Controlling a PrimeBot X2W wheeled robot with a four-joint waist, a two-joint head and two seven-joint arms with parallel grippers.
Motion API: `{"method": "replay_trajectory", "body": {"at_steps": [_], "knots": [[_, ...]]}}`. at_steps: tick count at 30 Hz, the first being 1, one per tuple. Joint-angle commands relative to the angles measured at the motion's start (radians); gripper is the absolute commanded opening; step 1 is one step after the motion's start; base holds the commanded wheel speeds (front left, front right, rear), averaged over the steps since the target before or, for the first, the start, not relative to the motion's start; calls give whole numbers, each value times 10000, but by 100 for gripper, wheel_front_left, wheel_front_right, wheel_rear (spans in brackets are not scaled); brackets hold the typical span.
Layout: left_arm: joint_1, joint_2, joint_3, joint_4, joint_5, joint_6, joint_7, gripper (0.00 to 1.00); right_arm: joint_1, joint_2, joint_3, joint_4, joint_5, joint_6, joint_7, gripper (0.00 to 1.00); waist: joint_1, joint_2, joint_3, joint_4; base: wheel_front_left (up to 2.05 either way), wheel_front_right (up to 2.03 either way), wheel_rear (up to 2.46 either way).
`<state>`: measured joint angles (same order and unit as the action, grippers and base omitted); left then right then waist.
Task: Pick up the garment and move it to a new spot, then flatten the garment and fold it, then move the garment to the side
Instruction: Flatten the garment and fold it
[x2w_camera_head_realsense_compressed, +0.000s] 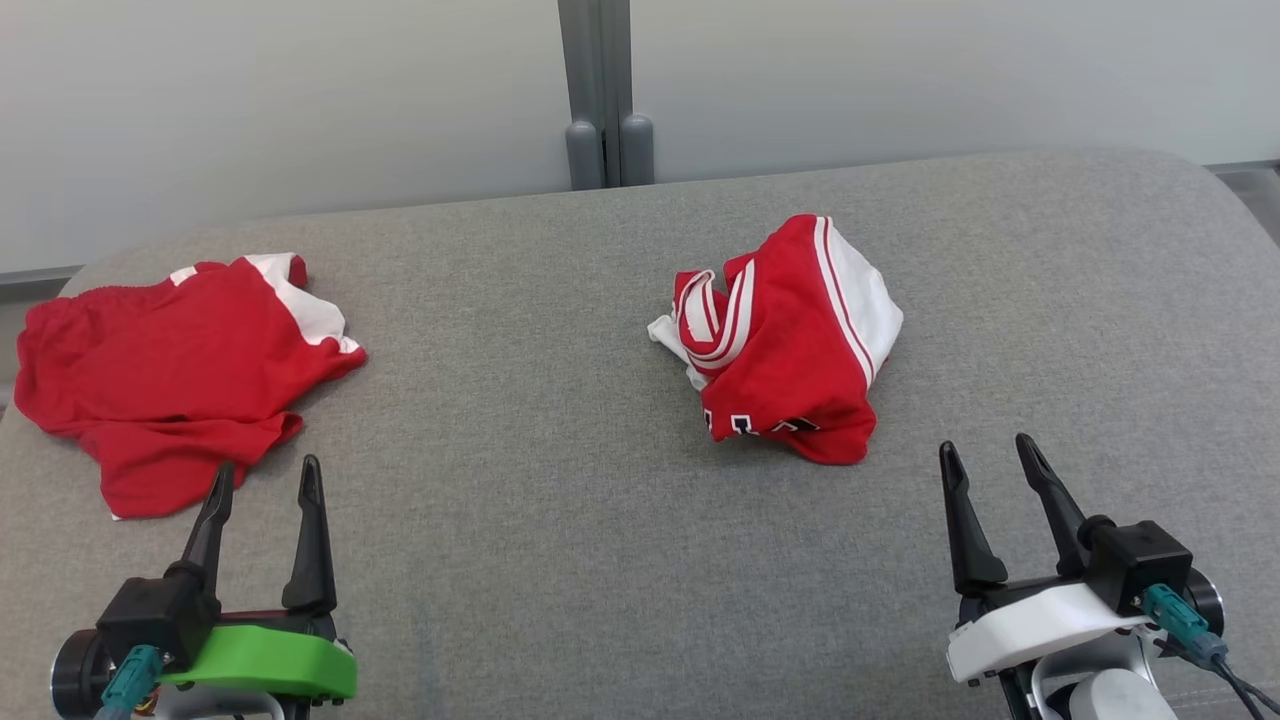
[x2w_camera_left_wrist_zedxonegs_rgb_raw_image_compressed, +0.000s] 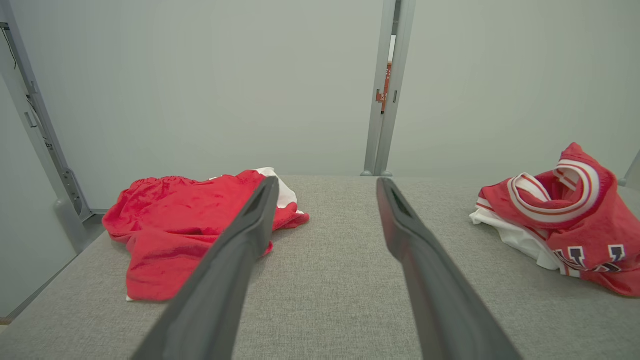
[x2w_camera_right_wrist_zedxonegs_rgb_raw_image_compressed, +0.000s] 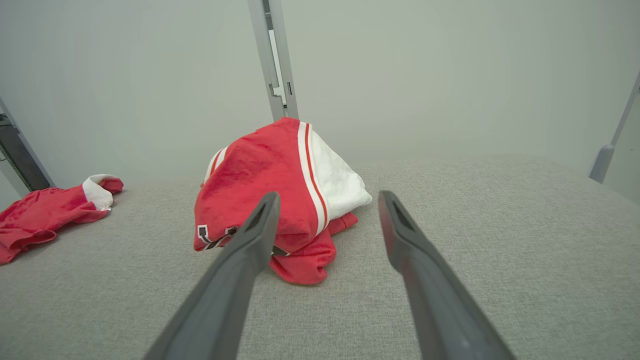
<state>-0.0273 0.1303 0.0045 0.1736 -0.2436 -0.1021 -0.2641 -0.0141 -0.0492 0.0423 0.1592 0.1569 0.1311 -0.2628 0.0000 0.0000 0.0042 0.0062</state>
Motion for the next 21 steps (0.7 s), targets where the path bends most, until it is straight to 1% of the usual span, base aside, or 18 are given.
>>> {"method": "replay_trajectory", "body": {"at_steps": [1,21], "knots": [[118,-21,50,35,100,-21,-6,100,54,-22,5,19,-59,-7,-31,100,0,0,6,2,0,0,0],[-61,-118,178,161,365,-156,-6,100,1,-22,-11,104,-38,-7,-31,100,0,0,87,36,0,0,0]]}}
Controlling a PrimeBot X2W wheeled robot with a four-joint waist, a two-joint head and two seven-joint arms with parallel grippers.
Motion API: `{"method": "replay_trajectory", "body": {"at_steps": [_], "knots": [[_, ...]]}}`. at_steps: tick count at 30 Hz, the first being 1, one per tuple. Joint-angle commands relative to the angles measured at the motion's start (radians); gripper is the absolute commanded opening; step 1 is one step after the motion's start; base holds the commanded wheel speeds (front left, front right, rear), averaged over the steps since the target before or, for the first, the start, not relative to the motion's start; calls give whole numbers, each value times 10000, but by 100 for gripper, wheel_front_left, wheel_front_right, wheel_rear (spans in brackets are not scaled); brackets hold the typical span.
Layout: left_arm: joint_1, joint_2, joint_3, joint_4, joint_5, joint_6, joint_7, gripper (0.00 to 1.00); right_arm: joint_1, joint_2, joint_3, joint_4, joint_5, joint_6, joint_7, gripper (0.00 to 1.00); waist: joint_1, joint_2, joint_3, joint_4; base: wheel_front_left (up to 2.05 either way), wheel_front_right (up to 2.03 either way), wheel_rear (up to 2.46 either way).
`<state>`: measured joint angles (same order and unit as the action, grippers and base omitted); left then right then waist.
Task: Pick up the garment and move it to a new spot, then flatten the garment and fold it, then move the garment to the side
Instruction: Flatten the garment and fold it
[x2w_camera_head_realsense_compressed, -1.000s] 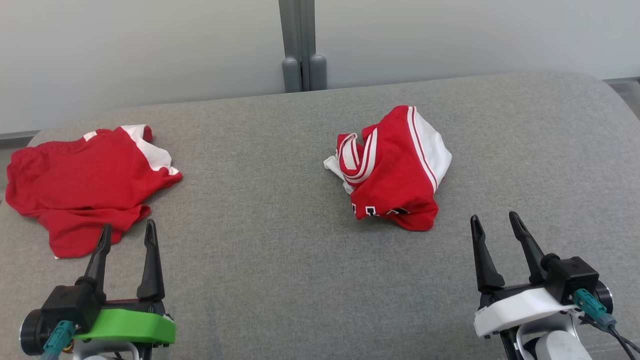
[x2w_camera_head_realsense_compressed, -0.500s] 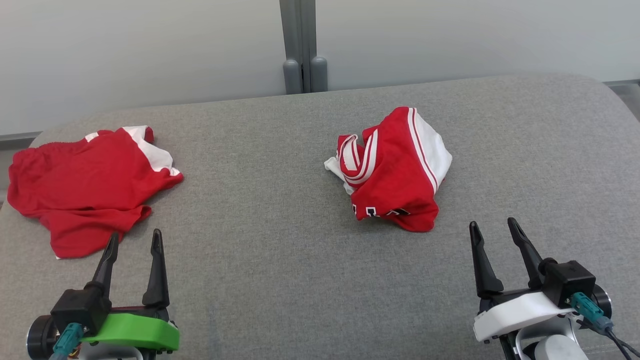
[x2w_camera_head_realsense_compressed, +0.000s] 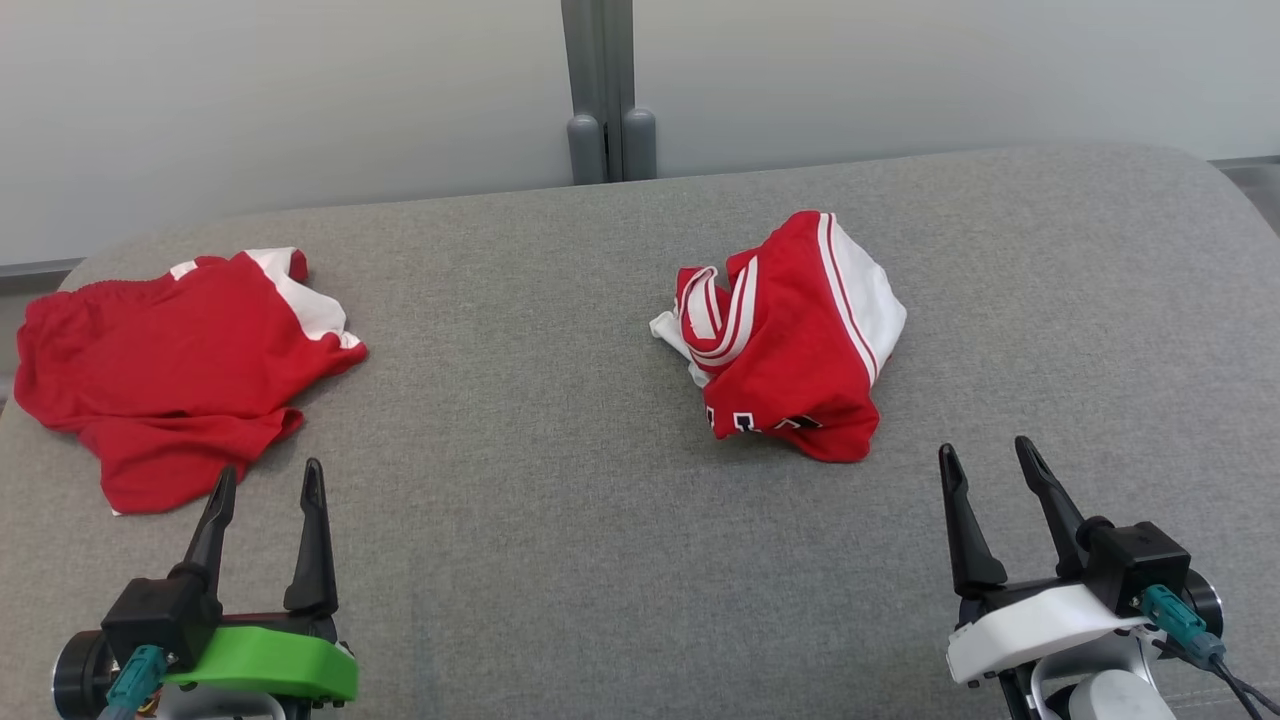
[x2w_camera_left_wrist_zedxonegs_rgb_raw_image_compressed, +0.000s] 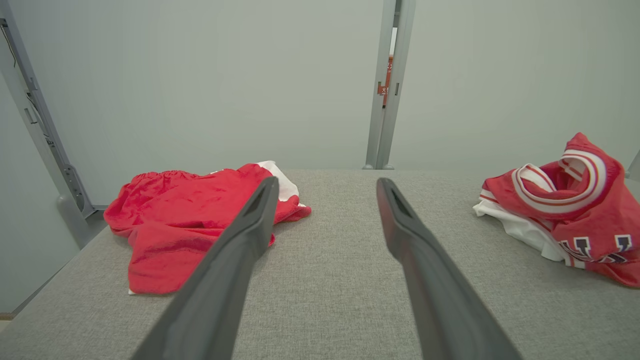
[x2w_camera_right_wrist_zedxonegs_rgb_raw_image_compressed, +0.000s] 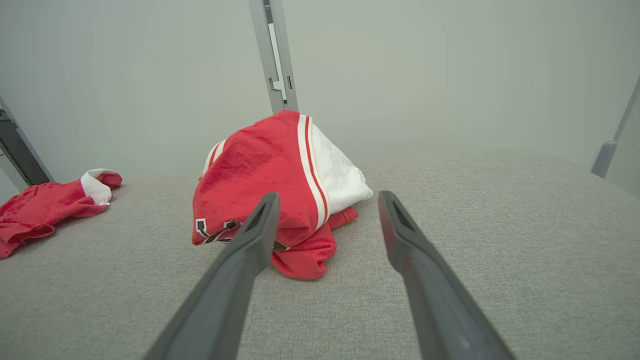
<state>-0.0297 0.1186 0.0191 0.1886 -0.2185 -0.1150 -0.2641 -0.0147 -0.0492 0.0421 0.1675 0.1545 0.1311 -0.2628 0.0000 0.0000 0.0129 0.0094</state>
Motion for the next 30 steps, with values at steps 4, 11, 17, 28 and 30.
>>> {"method": "replay_trajectory", "body": {"at_steps": [4,11,17,28,30], "knots": [[-62,-17,46,24,149,-55,-6,100,1,-22,-12,17,-5,-7,-31,100,0,0,8,23,0,0,0],[-25,-60,107,32,142,-69,-6,100,14,-22,7,32,6,-7,-31,100,0,0,-18,33,0,0,0],[-7,-57,170,0,166,-90,-6,100,28,-22,21,38,8,-7,-31,100,0,0,-32,33,0,0,0],[38,-99,223,-1,192,-114,-6,100,40,-22,6,76,18,-7,-31,100,0,0,-20,23,0,0,0],[15,-102,227,6,196,-117,-6,100,9,-22,-10,99,20,-7,-31,100,0,0,-2,23,0,0,0]]}}
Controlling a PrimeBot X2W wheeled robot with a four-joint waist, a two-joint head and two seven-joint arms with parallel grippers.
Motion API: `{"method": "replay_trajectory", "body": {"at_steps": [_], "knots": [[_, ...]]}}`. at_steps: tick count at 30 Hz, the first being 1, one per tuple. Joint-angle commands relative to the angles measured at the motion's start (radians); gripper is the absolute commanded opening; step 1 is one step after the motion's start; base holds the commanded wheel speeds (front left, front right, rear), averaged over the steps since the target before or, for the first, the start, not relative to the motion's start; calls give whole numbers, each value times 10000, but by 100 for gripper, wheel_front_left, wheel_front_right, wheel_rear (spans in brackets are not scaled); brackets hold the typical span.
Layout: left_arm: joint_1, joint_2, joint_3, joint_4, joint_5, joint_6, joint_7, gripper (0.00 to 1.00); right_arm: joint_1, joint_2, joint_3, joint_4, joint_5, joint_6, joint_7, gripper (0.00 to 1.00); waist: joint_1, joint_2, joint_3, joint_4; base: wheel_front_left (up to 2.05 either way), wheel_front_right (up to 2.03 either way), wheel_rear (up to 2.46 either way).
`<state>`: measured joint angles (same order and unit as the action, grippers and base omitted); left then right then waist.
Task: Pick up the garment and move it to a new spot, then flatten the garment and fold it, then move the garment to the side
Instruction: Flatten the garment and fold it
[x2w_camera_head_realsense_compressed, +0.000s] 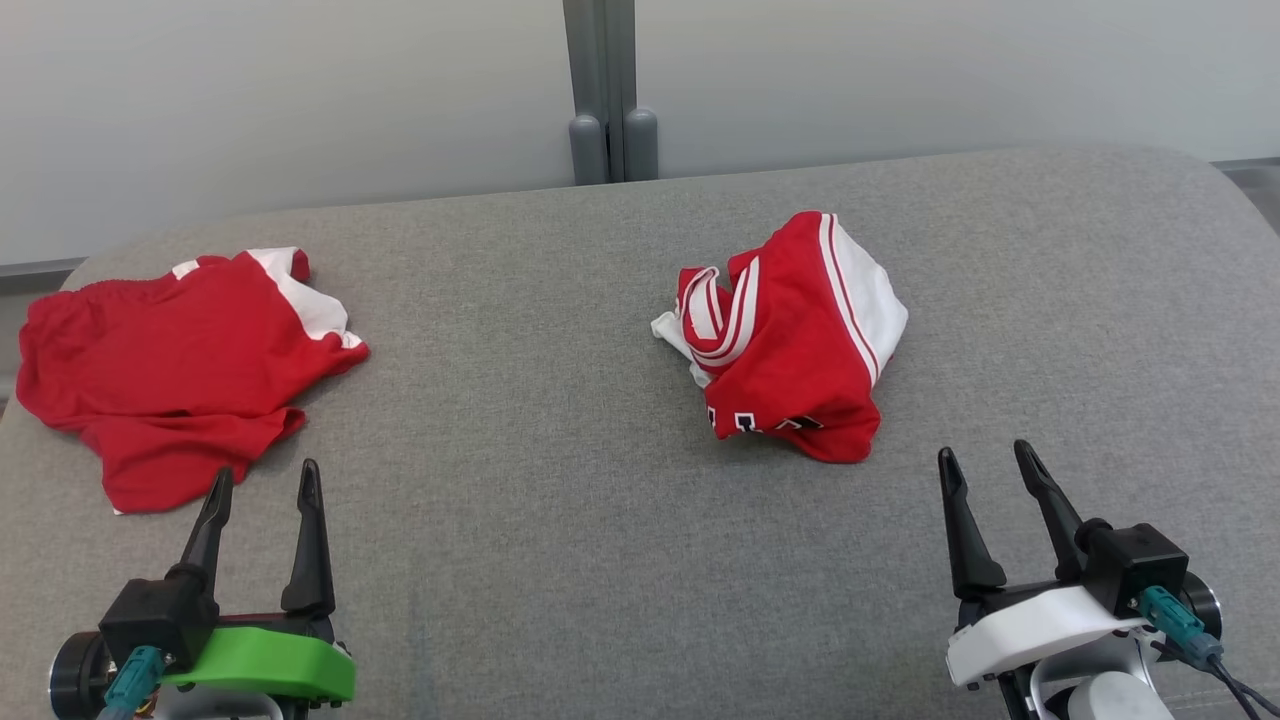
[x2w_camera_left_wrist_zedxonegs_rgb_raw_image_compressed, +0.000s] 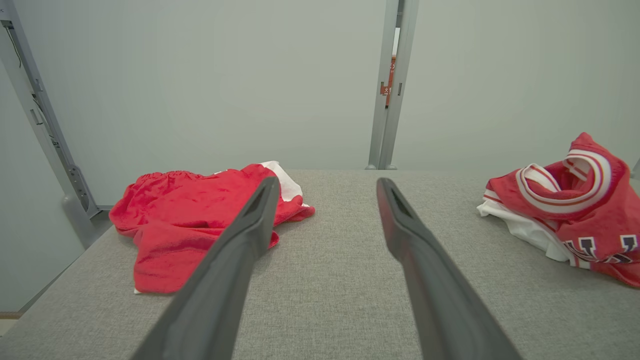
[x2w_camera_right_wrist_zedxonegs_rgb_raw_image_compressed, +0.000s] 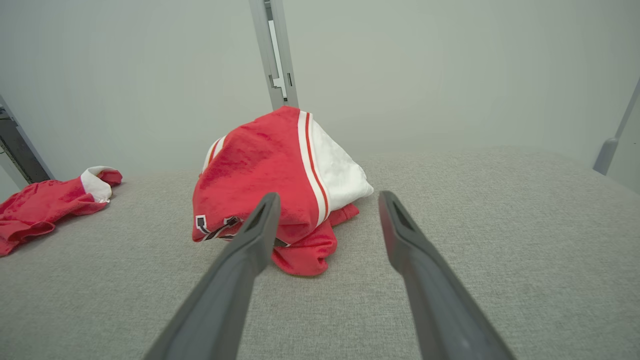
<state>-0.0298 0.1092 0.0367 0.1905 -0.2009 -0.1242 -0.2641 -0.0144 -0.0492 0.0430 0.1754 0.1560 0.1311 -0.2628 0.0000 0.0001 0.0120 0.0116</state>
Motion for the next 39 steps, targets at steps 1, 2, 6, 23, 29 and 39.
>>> {"method": "replay_trajectory", "body": {"at_steps": [1,2,6,23,29,39], "knots": [[6,-11,51,-12,22,-29,-6,100,-13,-22,-29,29,9,-7,-31,100,0,-1,17,1,0,0,0],[-6,-17,45,-7,20,-33,-6,100,-42,-22,-49,41,16,-7,-31,100,0,-1,32,3,0,0,0],[-57,-48,43,-17,17,-44,-6,100,-442,-117,-34,105,8,-7,-31,100,0,-1,148,-36,0,0,0],[-1481,-91,-475,-146,-133,-73,-6,100,-5637,-1910,497,2758,-370,-8,296,100,0,-1,2273,451,0,0,0],[-2135,-126,-802,-121,-223,-77,-6,100,-7120,-2289,566,4729,-513,-8,422,100,0,-1,2953,886,0,0,0],[-2718,-108,-1141,-166,-394,-75,-7,100,-8375,-2440,692,8101,-430,-10,349,100,0,-1,3564,1681,0,0,0]]}}
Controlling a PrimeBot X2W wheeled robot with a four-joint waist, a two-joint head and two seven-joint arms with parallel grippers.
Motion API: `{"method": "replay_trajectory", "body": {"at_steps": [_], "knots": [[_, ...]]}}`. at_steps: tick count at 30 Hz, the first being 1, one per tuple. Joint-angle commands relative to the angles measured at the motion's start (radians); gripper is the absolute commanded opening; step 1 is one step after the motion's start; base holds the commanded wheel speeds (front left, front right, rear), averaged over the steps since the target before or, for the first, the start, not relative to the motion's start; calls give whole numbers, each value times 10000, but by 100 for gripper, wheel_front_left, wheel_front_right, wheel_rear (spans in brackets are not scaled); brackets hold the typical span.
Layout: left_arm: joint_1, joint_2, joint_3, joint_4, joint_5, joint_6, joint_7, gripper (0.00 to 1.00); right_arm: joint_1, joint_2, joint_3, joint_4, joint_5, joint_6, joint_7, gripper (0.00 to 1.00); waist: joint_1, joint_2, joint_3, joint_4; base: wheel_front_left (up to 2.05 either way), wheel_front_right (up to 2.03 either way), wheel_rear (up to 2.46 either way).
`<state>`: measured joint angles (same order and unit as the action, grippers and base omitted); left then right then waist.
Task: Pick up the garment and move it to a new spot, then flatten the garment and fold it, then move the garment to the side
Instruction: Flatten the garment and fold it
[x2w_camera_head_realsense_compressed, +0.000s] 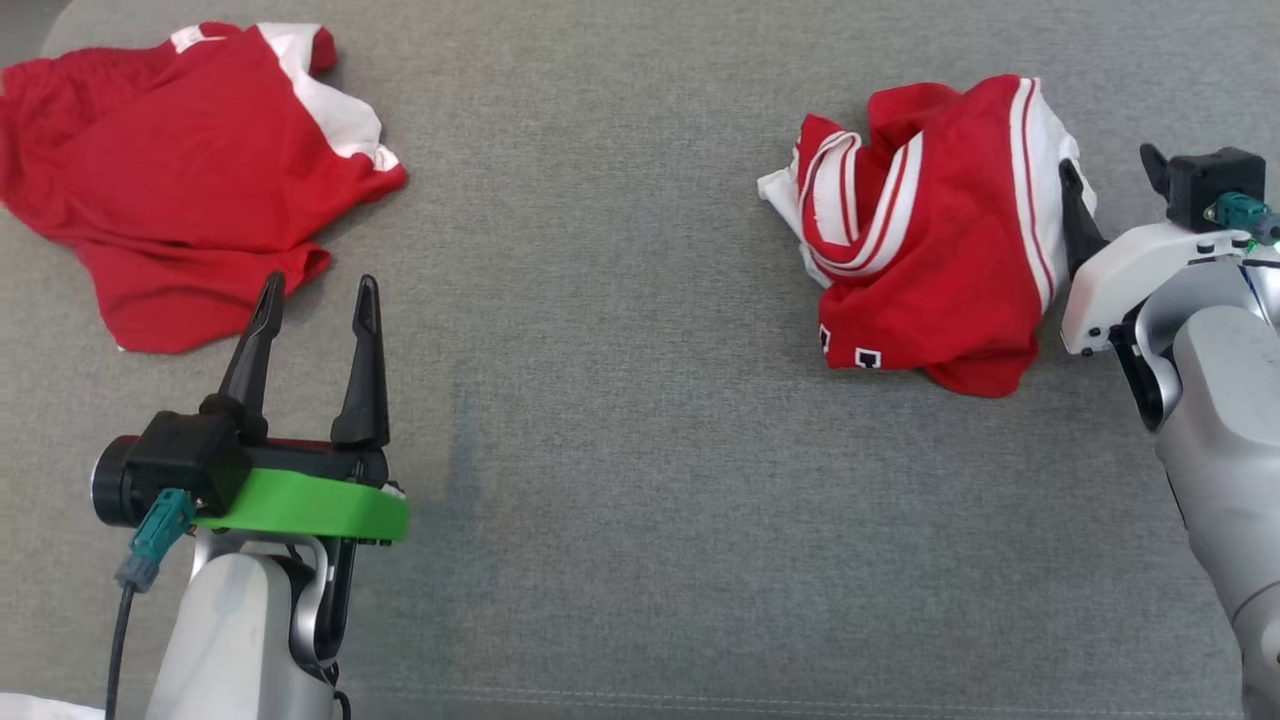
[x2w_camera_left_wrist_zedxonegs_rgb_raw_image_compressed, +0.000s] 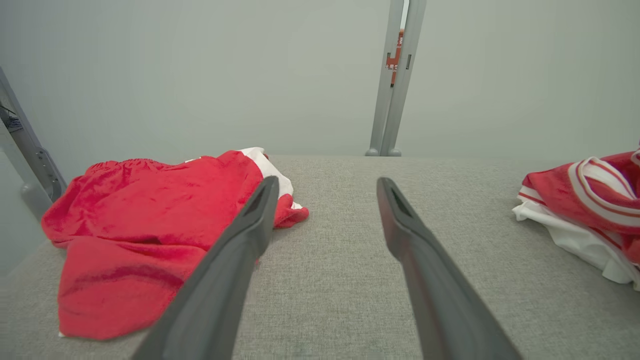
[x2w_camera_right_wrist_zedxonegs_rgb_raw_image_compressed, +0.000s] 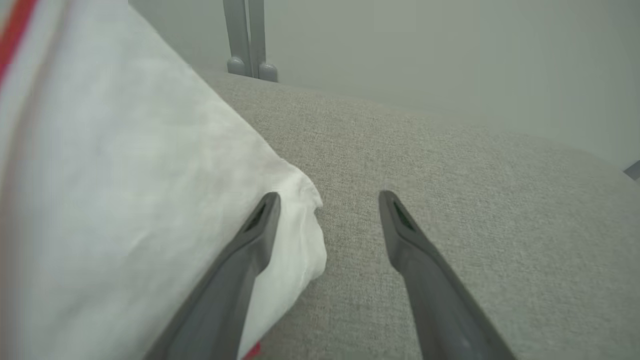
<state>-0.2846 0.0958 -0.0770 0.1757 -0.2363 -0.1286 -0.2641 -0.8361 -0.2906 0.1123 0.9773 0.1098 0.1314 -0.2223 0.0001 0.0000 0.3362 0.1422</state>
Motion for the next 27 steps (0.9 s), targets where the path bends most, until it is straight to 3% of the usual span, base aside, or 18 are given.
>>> {"method": "replay_trajectory", "body": {"at_steps": [1,7,8,9,10,11,16,21,27], "knots": [[-196,31,-22,-26,-49,-31,-6,100,-231,-40,-29,361,68,-14,-64,100,-1,0,352,438,0,0,0],[-261,42,-58,-35,-84,-32,-6,100,-508,26,-37,1765,222,-14,-71,100,-1,0,489,767,0,0,0],[-257,30,-28,-29,-85,-30,-6,100,-523,108,13,1966,243,-12,-35,85,-1,0,487,793,0,0,0],[-247,23,-14,-29,-87,-30,-6,100,-524,161,48,2106,304,-7,-10,63,-1,0,480,806,0,0,0],[-229,22,0,-21,-93,-32,-6,100,-532,211,89,2260,350,-7,-2,24,-1,0,467,813,0,0,0],[-216,27,11,-5,-95,-32,-6,100,-539,226,114,2340,399,-7,-13,2,-1,0,447,811,0,0,0],[-47,7,100,77,-40,-32,-7,100,-584,279,307,2462,683,-6,-178,0,-1,0,183,657,0,0,0],[114,24,176,88,23,-31,-6,100,-495,260,520,1676,856,-11,-432,0,-1,0,-302,416,0,0,0],[428,33,396,69,122,-31,-6,100,272,606,860,-954,1146,-11,-429,0,-1,0,-934,102,0,0,0]]}}
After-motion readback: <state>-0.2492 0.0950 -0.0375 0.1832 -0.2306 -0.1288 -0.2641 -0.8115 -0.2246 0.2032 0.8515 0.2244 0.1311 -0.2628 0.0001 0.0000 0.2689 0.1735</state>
